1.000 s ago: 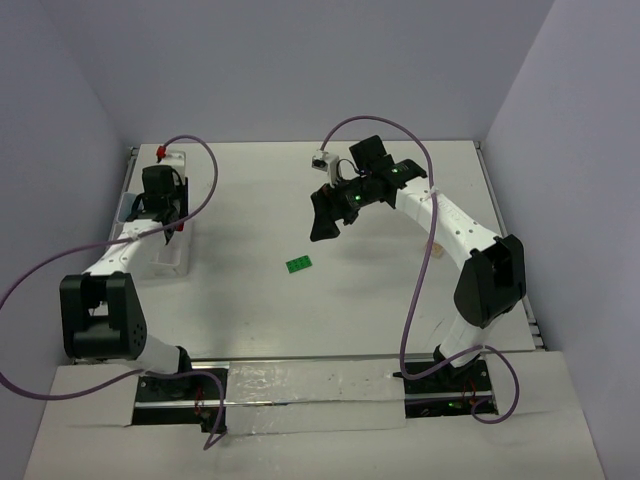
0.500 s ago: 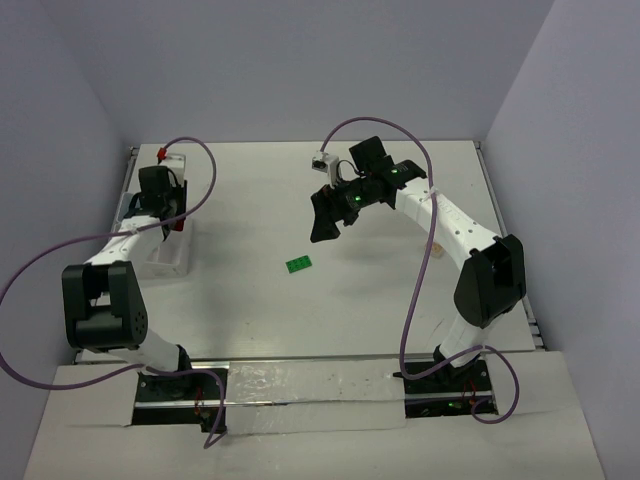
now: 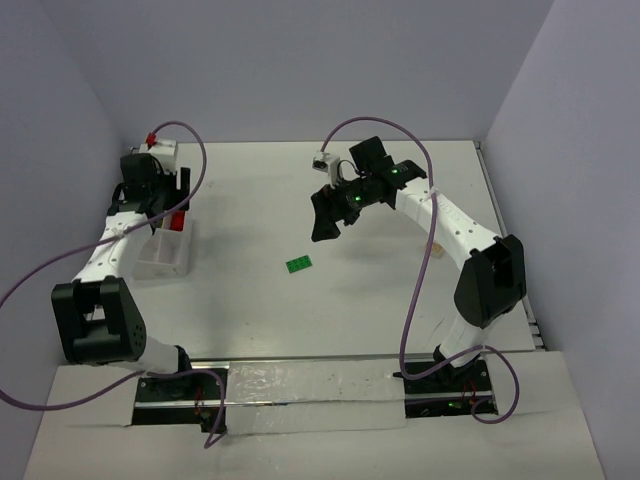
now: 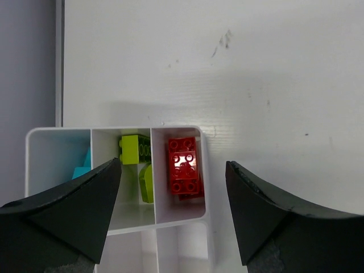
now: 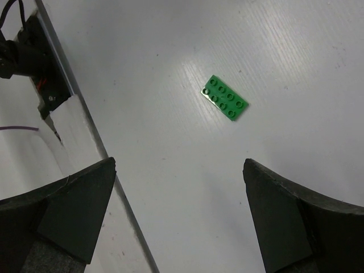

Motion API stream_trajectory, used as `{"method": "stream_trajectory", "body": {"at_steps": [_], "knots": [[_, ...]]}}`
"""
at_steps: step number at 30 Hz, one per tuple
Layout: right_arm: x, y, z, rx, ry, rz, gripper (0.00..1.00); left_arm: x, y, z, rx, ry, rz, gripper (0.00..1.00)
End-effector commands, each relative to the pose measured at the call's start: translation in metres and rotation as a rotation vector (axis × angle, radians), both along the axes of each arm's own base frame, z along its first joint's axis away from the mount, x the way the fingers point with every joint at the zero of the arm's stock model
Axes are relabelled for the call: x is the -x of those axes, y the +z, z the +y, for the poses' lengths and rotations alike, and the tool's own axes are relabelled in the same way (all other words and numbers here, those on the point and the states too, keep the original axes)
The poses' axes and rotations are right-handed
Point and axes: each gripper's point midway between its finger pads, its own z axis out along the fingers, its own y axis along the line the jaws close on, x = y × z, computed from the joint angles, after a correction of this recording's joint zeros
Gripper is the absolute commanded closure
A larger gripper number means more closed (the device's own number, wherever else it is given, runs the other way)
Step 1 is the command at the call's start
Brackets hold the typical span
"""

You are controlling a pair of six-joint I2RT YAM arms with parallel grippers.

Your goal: Sort the legos into containers by color

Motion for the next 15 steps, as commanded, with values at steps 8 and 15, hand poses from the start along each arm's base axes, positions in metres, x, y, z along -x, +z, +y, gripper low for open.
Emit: {"method": "stream_trajectory", "body": {"at_steps": [8,15], "knots": [[-0.011,-0.016,-0.079,0.129,-0.169,-0.036,0.0,0.039,0.083,-0.052,0.137,-0.232,-0.101,0.11],[-0.016,-0.042,-0.154,0.284,-0.313,-0.002,0.0,0.054,0.074,-0.072,0.15,-0.277,-0.054,0.1]]}}
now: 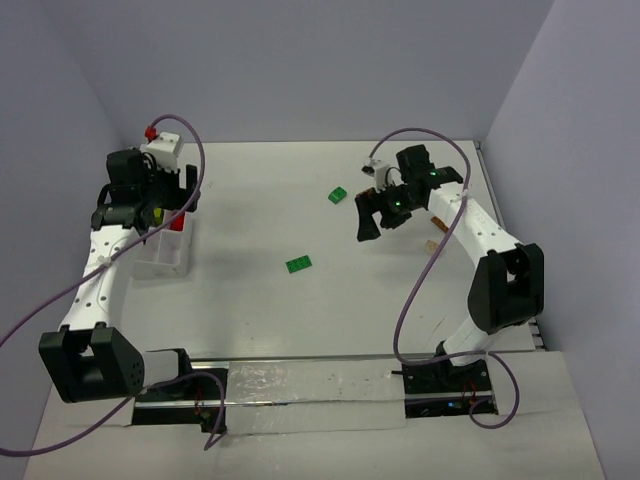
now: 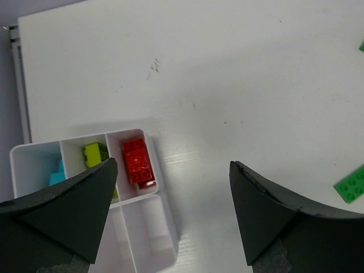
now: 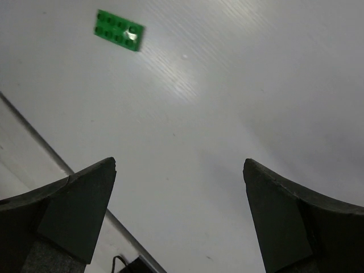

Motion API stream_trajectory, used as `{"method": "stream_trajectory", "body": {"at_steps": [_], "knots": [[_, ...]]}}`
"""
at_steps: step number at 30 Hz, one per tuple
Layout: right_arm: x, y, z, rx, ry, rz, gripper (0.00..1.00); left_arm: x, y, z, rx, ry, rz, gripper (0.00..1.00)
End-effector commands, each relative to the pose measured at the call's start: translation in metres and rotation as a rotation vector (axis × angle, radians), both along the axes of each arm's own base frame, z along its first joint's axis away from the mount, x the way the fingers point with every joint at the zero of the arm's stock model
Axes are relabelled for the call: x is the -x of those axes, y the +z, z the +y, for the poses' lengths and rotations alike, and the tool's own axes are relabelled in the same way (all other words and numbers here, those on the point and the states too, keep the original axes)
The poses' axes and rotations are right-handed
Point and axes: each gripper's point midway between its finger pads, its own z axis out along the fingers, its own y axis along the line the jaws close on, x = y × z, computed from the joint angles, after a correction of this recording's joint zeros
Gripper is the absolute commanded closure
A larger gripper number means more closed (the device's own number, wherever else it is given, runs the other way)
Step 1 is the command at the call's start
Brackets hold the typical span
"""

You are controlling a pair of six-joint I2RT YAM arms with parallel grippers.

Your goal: Sort the legos into containers by color

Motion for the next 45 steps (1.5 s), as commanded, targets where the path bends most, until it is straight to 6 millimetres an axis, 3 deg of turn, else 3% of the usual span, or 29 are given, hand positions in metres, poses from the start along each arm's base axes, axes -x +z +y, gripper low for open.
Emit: {"method": "stream_trajectory", "body": {"at_steps": [1,2,4,11,14,18,28,38,41,43,45], "knots": [[0.0,0.003,-0.054,0.119,-0.067,-0.049,0.0,0.016,0.001,-0.021,0.021,-0.073,0.024,0.1],[0.002,0.001,-0.057,0.131,-0.071,-0.041,0.0,0.017,0.001,-0.022,0.016,-0.08,0.026,0.1],[0.0,0.0,-0.082,0.176,-0.067,-0.058,0.0,0.023,-0.003,-0.037,0.015,-0.142,0.036,0.1],[-0.039,-0.015,-0.167,0.318,-0.186,-0.04,0.01,0.03,-0.006,-0.057,0.051,-0.228,0.06,0.1],[-0.059,-0.032,-0.201,0.387,-0.233,-0.013,0.02,0.03,-0.006,-0.059,0.052,-0.233,0.06,0.1],[-0.074,-0.057,-0.226,0.46,-0.25,0.024,0.02,0.03,-0.005,-0.059,0.051,-0.236,0.064,0.1],[-0.098,-0.111,-0.254,0.514,-0.241,0.101,0.02,0.029,-0.007,-0.063,0.068,-0.245,0.094,0.09],[-0.115,-0.131,-0.265,0.547,-0.238,0.097,0.04,0.027,-0.009,-0.061,0.061,-0.233,0.1,0.09],[-0.113,-0.136,-0.263,0.538,-0.211,0.106,0.16,0.026,-0.009,-0.06,0.06,-0.23,0.101,0.09],[-0.108,-0.14,-0.261,0.529,-0.193,0.121,0.3,0.026,-0.009,-0.06,0.057,-0.224,0.1,0.09],[-0.104,-0.142,-0.256,0.51,-0.169,0.124,0.39,0.026,-0.008,-0.059,0.058,-0.223,0.098,0.09]]}}
